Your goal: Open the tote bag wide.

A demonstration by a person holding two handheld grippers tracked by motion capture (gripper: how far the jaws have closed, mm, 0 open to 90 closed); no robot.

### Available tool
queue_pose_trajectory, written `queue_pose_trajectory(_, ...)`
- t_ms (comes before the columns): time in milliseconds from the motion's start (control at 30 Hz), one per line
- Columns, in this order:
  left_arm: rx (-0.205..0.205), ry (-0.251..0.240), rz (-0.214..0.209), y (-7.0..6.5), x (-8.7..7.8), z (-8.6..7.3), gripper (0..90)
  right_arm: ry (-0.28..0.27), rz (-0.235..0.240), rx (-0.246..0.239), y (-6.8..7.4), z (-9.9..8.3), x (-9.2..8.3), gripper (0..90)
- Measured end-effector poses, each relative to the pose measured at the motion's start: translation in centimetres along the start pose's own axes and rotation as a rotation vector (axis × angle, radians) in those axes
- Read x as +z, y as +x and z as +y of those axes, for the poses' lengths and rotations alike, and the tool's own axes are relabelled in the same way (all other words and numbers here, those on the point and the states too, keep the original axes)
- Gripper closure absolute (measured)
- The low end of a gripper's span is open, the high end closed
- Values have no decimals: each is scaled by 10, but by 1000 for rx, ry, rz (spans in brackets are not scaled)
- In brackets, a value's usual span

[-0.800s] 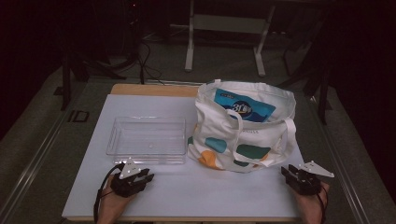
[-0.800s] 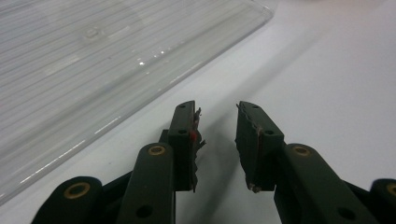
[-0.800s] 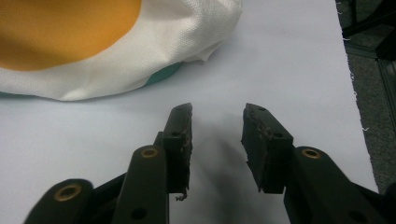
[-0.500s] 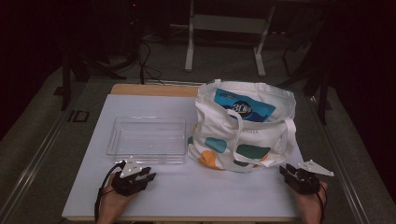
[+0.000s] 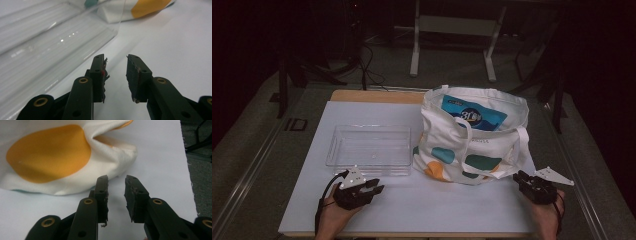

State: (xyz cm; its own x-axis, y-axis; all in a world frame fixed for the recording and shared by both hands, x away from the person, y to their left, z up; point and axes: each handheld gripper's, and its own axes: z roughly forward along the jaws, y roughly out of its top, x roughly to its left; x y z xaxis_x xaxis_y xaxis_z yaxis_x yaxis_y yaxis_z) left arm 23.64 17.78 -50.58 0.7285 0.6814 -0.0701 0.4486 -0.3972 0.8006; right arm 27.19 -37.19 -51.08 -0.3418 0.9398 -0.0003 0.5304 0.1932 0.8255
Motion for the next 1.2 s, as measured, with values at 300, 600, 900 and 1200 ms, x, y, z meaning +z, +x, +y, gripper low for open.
queue_pose_trajectory(300, 49, -31, -8, -1, -6, 23, 653, -29, -8, 11, -5, 12, 2, 724)
queue_pose_trajectory(600, 74, -44, 8, 10, -3, 43, 644, -52, -9, 5, -12, 26, 5, 734)
queue_pose_trajectory(900, 85, -56, 35, 15, 5, 63, 643, -73, 1, 14, -17, 36, 11, 735)
queue_pose_trajectory(1200, 92, -64, 46, 19, 16, 85, 634, -93, 18, -5, -18, 50, 18, 738)
